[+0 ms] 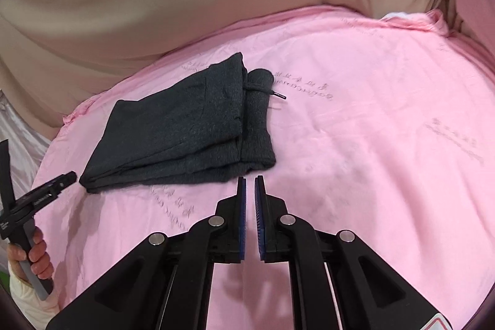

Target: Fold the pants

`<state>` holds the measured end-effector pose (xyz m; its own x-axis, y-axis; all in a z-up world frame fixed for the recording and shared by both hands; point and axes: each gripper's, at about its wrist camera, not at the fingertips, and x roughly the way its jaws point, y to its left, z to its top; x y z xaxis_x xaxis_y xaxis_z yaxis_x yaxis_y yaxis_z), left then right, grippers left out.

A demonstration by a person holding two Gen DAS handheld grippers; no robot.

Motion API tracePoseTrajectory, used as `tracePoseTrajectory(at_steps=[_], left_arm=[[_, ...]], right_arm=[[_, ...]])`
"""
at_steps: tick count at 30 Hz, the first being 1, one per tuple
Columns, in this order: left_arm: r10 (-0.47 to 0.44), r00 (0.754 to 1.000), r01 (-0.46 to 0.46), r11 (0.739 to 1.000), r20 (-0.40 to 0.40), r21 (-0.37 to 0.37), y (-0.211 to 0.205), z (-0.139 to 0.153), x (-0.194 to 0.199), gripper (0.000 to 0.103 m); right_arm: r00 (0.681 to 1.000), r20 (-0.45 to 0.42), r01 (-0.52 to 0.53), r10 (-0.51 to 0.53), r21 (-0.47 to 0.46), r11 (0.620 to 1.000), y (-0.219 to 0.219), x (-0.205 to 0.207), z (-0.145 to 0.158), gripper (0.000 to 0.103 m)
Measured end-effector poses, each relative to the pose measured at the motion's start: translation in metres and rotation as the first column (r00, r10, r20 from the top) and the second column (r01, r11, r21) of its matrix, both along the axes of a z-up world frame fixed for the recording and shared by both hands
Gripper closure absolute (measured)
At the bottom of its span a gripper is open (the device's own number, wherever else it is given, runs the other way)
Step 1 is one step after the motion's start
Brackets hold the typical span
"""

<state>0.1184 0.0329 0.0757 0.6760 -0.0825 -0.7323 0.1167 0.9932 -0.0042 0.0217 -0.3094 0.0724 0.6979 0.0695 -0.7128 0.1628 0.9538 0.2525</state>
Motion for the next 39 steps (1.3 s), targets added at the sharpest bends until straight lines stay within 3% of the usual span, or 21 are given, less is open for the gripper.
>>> tracePoseTrajectory(at_steps=[2, 4, 8, 11, 12, 15, 19, 39], left_arm=[[0.010, 0.999, -0.010, 1.000, 0.042, 0.008, 0.002, 0.006, -0.019, 0.052], [0.021, 0.994, -0.023, 1.000, 0.110, 0.011, 0.001, 0.011, -0.041, 0.044], [0.035, 0.973, -0.030, 0.999, 0.228, -0.028, -0.006, 0.010, -0.071, 0.017], [0.050, 0.960, -0.044, 0.999, 0.276, -0.028, -0.013, -0.006, -0.081, 0.012], [0.059, 0.961, -0.060, 0.998, 0.270, -0.004, -0.016, -0.018, -0.081, 0.011], [0.037, 0.980, -0.035, 0.999, 0.193, -0.010, -0.018, -0.023, -0.074, 0.010], [0.036, 0.989, -0.035, 0.999, 0.145, -0.012, -0.019, -0.028, -0.066, 0.010], [0.033, 0.986, -0.035, 0.999, 0.162, 0.005, -0.025, -0.030, -0.069, 0.011]], right_arm=[[1.000, 0.024, 0.010, -0.009, -0.041, 0.999, 0.010, -0.015, 0.002, 0.095], [0.998, 0.061, 0.006, -0.002, -0.063, 0.998, 0.021, -0.027, 0.004, 0.093], [0.987, 0.156, -0.028, 0.042, -0.089, 0.996, 0.049, -0.043, 0.002, 0.056], [0.981, 0.188, -0.006, 0.046, -0.207, 0.978, 0.070, -0.049, -0.007, 0.037], [0.988, 0.148, -0.011, 0.047, -0.237, 0.971, 0.075, -0.045, -0.010, 0.028], [0.991, 0.125, -0.020, 0.055, -0.269, 0.963, 0.081, -0.043, -0.013, 0.016], [0.995, 0.098, 0.004, 0.023, -0.270, 0.963, 0.076, -0.041, -0.017, 0.016], [0.996, 0.083, 0.063, -0.042, -0.274, 0.960, 0.070, -0.039, -0.020, 0.016]])
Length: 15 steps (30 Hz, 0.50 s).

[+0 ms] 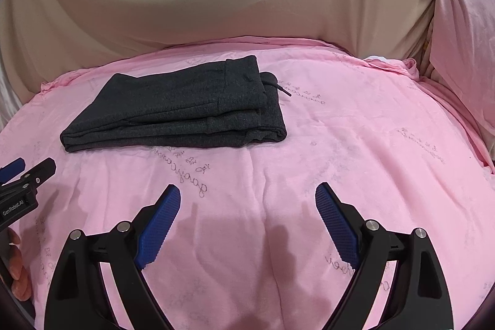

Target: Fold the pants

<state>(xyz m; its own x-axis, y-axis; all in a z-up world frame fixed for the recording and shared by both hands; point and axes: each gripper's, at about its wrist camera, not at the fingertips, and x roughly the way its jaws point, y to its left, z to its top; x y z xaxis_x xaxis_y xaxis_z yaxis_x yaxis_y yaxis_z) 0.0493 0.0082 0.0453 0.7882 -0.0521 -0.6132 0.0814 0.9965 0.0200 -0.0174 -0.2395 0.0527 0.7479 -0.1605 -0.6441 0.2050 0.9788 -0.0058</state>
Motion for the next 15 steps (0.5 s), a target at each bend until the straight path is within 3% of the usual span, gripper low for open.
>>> tracePoseTrajectory(at_steps=[15], left_arm=[[0.001, 1.000, -0.001, 1.000, 0.000, -0.006, 0.0033, -0.0001, -0.0001, 0.011]], right_arm=[[1.000, -0.009, 0.013, -0.013, 0.003, 1.000, 0.0008, -0.0004, -0.0017, 0.016]])
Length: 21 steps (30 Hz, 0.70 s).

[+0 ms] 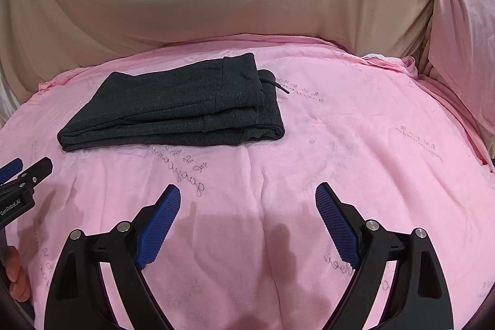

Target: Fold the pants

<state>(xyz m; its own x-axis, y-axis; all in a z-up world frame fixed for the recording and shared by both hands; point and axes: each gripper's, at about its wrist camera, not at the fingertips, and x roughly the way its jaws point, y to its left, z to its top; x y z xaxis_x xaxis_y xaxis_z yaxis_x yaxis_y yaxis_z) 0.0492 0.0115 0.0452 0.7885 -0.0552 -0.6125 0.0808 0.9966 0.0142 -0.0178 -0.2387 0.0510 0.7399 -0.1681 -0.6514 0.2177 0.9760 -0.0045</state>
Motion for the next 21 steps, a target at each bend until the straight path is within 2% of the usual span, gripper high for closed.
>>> tracePoseTrajectory(at_steps=[7, 8, 10, 14, 21], left_arm=[[-0.001, 1.000, 0.001, 1.000, -0.008, 0.003, -0.001, -0.001, 0.002, 0.015], [-0.004, 1.000, 0.004, 1.000, -0.010, 0.008, -0.002, -0.002, 0.002, 0.014], [-0.017, 1.000, 0.017, 0.999, -0.015, 0.028, -0.007, -0.002, 0.002, 0.005], [-0.014, 1.000, 0.015, 0.996, -0.017, 0.087, -0.018, -0.005, 0.002, 0.005], [-0.023, 1.000, 0.022, 0.998, 0.008, 0.066, -0.016, -0.001, -0.003, 0.005]], right_arm=[[1.000, -0.002, -0.001, 0.001, -0.001, 1.000, 0.000, 0.000, 0.000, 0.016], [1.000, -0.002, -0.001, 0.001, -0.001, 1.000, 0.000, 0.000, 0.000, 0.016], [1.000, -0.003, 0.000, 0.000, -0.002, 1.000, 0.001, 0.000, 0.000, 0.016], [1.000, -0.004, -0.002, 0.002, -0.008, 1.000, 0.002, 0.001, -0.001, 0.016], [1.000, -0.011, -0.006, 0.006, -0.015, 1.000, 0.003, 0.001, -0.001, 0.016]])
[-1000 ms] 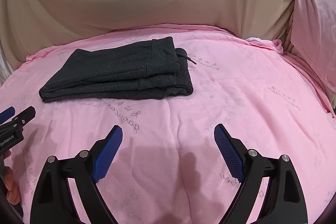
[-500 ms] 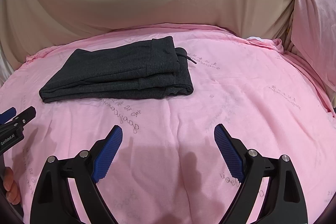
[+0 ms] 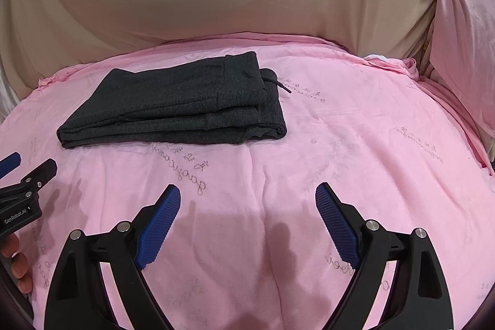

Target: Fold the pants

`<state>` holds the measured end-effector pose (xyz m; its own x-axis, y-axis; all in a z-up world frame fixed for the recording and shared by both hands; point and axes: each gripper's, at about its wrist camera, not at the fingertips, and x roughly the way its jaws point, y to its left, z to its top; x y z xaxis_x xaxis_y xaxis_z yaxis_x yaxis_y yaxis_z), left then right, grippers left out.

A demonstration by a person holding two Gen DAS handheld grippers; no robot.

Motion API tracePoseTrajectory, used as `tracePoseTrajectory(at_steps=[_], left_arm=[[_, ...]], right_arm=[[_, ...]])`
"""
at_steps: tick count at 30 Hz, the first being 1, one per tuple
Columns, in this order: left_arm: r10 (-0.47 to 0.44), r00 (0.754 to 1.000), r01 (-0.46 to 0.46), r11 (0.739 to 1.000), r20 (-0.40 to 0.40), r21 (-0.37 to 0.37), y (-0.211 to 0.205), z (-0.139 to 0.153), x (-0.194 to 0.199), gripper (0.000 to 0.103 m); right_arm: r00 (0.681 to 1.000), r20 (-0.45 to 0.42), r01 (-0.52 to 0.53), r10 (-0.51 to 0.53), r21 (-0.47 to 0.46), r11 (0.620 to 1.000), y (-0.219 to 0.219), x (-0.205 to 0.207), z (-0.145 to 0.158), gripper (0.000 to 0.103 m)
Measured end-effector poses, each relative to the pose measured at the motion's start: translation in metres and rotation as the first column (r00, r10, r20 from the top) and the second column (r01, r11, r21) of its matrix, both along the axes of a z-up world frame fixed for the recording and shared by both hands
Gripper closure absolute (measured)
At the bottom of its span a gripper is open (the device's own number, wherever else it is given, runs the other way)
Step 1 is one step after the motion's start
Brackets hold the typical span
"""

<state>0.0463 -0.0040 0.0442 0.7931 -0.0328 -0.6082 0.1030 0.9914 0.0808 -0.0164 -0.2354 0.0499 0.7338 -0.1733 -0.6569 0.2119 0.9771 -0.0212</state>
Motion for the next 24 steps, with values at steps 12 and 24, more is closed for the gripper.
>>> tracePoseTrajectory(at_steps=[12, 24], left_arm=[[0.013, 0.999, -0.014, 1.000, -0.031, -0.011, -0.006, -0.001, 0.003, 0.005], [-0.014, 1.000, 0.014, 1.000, -0.007, 0.008, -0.017, 0.001, -0.005, 0.005]], right_arm=[[1.000, 0.030, 0.002, -0.001, -0.030, 1.000, 0.040, -0.007, 0.003, 0.016], [1.000, 0.009, -0.010, 0.010, 0.004, 1.000, 0.036, -0.004, 0.000, 0.016]])
